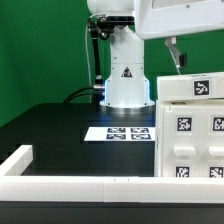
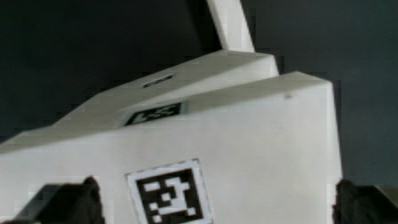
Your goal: Assemble cabinet
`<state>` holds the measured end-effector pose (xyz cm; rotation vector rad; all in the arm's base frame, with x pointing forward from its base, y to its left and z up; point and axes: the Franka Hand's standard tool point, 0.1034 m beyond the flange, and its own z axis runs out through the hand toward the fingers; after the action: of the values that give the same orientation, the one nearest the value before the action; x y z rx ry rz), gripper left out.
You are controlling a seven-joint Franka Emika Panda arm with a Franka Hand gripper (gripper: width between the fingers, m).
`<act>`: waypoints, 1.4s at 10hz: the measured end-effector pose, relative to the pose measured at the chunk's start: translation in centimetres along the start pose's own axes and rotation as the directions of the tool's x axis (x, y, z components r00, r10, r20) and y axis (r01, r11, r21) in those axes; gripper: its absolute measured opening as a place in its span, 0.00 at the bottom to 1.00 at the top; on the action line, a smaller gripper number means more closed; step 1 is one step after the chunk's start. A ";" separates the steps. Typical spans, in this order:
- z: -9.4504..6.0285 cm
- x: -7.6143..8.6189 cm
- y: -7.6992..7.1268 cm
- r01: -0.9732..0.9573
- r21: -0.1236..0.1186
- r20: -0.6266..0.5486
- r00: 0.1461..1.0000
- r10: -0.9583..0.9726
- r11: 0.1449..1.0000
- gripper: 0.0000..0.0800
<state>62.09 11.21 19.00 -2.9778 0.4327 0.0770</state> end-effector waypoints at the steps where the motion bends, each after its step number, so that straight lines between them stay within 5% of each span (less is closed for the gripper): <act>1: 0.0 0.0 0.0 0.057 0.000 0.000 0.998 -0.057 0.998 0.81; 3: 0.2 -0.1 0.0 0.432 -0.052 0.010 0.902 -0.432 0.900 0.81; 4: 0.4 -0.2 -0.4 0.623 -0.063 0.030 0.782 -0.623 0.779 0.81; 5: 0.5 -0.4 -0.8 0.664 -0.080 0.041 0.747 -0.663 0.743 0.81; 9: 0.5 -0.1 -0.3 0.846 -0.080 0.064 0.532 -0.844 0.527 0.81; 12: 1.0 0.1 -0.3 0.985 -0.087 0.114 0.159 -0.981 0.150 0.81; 14: 1.5 0.4 0.2 0.997 -0.068 0.140 0.029 -0.990 0.020 0.81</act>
Offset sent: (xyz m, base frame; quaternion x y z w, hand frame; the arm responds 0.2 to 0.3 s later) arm 0.0081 0.0274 -0.0011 -0.0149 -0.0379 -0.5902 0.8063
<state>62.41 11.13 17.47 -2.5462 -1.8531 0.0283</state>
